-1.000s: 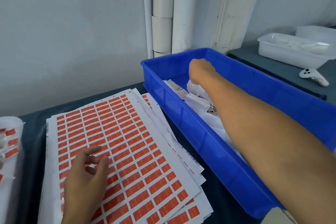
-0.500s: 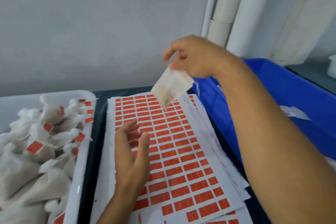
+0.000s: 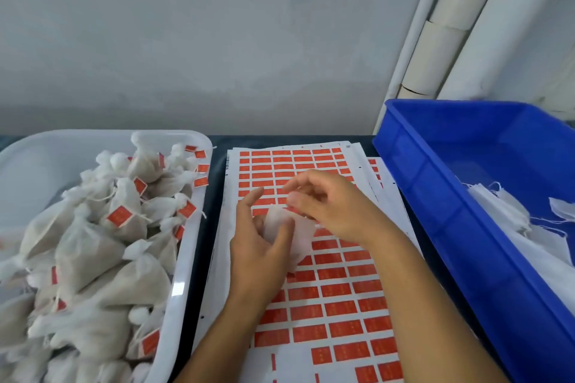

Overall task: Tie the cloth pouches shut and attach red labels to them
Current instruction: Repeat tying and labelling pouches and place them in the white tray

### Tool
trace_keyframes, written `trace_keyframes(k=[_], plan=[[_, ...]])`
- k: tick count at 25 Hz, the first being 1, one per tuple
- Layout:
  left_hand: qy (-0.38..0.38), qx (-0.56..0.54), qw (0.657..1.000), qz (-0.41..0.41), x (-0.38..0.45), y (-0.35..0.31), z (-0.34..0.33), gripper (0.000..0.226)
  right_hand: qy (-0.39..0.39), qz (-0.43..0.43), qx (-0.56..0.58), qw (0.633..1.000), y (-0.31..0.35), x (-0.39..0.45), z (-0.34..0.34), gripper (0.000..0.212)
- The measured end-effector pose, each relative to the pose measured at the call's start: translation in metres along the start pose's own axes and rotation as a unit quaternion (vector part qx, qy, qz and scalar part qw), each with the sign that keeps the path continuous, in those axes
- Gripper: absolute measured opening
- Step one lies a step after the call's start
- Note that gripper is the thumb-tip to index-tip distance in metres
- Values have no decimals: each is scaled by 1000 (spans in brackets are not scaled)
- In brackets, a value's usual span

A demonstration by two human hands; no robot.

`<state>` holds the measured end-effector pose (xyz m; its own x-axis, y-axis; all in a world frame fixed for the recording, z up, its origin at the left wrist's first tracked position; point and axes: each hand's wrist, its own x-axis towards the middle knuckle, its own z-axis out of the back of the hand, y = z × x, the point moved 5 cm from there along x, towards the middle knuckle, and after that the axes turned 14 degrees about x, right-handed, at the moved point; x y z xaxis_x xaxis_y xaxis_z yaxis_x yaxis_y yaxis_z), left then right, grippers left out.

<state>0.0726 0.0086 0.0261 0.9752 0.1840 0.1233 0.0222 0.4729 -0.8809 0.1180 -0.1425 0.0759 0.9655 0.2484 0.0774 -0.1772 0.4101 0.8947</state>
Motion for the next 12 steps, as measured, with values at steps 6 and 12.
trace_keyframes(k=[6,12], plan=[[-13,-120,990,70,7,11,4,48,23,-52,-28,998,-31,-32,-9,29],[7,-90,993,70,3,11,-4,48,-28,6,37,999,-25,-39,-4,31]])
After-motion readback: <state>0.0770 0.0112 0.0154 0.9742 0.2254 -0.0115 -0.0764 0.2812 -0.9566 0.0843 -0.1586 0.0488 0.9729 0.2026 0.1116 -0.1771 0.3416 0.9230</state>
